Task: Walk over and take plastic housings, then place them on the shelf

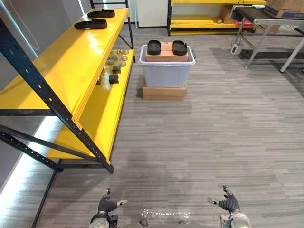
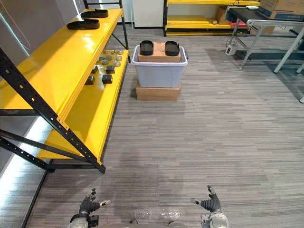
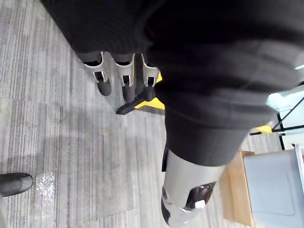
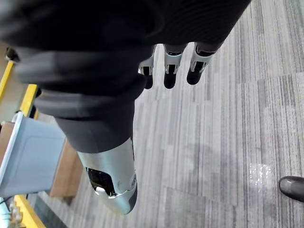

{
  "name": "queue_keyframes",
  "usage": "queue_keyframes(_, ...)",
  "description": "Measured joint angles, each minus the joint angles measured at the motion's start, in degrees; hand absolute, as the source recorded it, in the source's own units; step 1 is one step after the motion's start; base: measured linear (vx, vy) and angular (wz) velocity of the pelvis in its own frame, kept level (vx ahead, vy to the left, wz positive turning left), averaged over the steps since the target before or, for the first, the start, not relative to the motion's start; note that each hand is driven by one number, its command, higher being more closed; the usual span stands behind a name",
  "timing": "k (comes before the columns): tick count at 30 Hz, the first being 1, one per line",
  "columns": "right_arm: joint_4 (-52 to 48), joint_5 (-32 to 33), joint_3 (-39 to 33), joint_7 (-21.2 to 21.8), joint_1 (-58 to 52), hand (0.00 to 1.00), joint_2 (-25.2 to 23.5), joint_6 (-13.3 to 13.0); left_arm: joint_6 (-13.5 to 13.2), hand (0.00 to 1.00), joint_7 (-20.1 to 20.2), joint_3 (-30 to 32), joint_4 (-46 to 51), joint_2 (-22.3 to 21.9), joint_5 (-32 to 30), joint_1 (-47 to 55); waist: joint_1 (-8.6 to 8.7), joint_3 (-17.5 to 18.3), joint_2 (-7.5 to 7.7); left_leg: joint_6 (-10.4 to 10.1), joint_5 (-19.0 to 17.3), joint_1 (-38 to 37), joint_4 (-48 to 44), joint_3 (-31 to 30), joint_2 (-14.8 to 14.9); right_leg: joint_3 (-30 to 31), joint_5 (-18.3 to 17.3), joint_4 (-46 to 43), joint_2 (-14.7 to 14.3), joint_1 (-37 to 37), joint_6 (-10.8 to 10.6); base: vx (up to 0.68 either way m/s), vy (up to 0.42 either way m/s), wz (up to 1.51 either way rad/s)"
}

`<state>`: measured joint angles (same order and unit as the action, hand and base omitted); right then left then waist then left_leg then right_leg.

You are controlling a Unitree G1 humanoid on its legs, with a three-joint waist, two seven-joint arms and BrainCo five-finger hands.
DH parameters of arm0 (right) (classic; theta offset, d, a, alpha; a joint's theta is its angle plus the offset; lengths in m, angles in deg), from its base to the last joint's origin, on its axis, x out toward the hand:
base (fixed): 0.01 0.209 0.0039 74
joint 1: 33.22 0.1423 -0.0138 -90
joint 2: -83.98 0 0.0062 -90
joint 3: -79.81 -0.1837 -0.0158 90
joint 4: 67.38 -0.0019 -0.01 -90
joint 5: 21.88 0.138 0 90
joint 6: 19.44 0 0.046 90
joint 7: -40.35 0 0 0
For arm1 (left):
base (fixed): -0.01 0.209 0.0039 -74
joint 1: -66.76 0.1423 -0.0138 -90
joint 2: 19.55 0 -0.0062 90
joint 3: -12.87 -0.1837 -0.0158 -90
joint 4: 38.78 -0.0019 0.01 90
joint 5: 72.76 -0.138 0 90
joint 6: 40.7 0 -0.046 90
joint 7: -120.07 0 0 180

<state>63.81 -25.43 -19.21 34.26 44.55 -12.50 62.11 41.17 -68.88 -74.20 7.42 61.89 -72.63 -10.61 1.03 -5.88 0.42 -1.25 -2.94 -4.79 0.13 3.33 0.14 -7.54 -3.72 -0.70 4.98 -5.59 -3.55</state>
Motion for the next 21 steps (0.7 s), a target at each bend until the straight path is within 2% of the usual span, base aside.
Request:
queue_keyframes(9, 0.09, 1.99, -2.49, -1.49, 2.95, 0.00, -0.26, 0.17, 0.00, 0.00, 0.00, -0.02, 3.08, -0.02, 0.28, -0.36, 0.36, 0.00, -0.13, 0.32, -0.37, 0.35, -0.28, 1.87, 0.01, 1.22, 0.00, 0.85, -0.02, 0.09, -0.02, 0.07, -0.003, -0.09)
queue_keyframes(14, 0.10, 2.62, -4.63, -1.89, 4.55, 0.00, -0.66, 0.52, -0.02, 0.00, -0.13, 0.01, 5.26, -0.03, 0.38, -0.40, 0.27, -0.31, -0.46, 1.51, -4.63, 3.77, -5.62, 3.46, 0.23, 2.54, -0.78, -0.34, 0.19, 2.29, -0.94, 0.03, 0.025, -0.18)
queue_keyframes(15, 0.10, 2.93, -4.62, -2.44, 5.03, 0.00, -0.66, 0.82, -0.01, 0.00, -0.19, 0.06, 5.37, -0.06, 0.39, -0.34, -0.12, -0.46, -0.62, 1.75, -6.56, 4.72, -8.05, 4.00, 0.37, 3.17, -1.99, -2.34, 0.36, 3.42, -1.14, 0.04, 0.059, -0.24)
queue_keyframes(16, 0.10, 2.97, -4.67, -2.72, 5.17, 0.00, -0.66, 1.12, 0.03, 0.00, -0.26, 0.06, 6.31, -0.10, 0.40, -0.10, -0.09, -0.86, -0.87, 1.84, -9.35, 5.97, -11.21, 4.18, 0.37, 3.23, -4.69, -6.41, 0.91, 5.02, -1.79, 0.05, 0.086, -0.18)
queue_keyframes(18, 0.11, 2.96, -4.70, -2.84, 5.01, 0.00, -0.68, 1.50, 0.03, 0.00, -0.44, 0.07, 7.74, -0.12, 0.40, 0.05, -0.06, -1.56, -0.60, 2.73, -12.59, 6.83, -14.98, 4.33, -0.20, 3.50, -8.99, -13.59, 2.10, 7.27, -2.94, 0.05, 0.077, -0.04)
queue_keyframes(19, 0.12, 2.96, -4.64, -2.83, 4.94, 0.00, -0.72, 1.92, 0.04, 0.00, -1.00, 0.06, 8.43, -0.13, 0.41, 0.00, 0.04, -1.80, -0.23, 3.28, -14.70, 7.03, -16.76, 4.49, -0.84, 2.94, -11.20, -20.59, 3.36, 10.00, -3.72, 0.11, 0.110, -0.11)
queue_keyframes(20, 0.10, 2.97, -4.45, -2.83, 5.15, 0.00, -0.82, 2.24, 0.03, 0.00, -1.19, -0.02, 8.53, -0.07, 0.44, 0.03, -0.15, -2.21, -0.16, 4.29, -16.03, 6.62, -17.71, 4.39, -0.87, 2.43, -11.01, -31.37, 4.40, 14.77, -4.06, 0.16, 0.130, -0.07)
queue_keyframes(21, 0.07, 2.98, -4.34, -2.80, 5.19, 0.00, -1.08, 2.26, 0.04, 0.00, -1.24, -0.01, 8.54, 0.18, 0.44, -0.08, 0.12, -2.67, -0.17, 4.74, -16.51, 5.80, -18.02, 4.12, -0.88, 2.29, -9.96, -37.98, 4.99, 17.25, -4.31, 0.26, 0.099, 0.10)
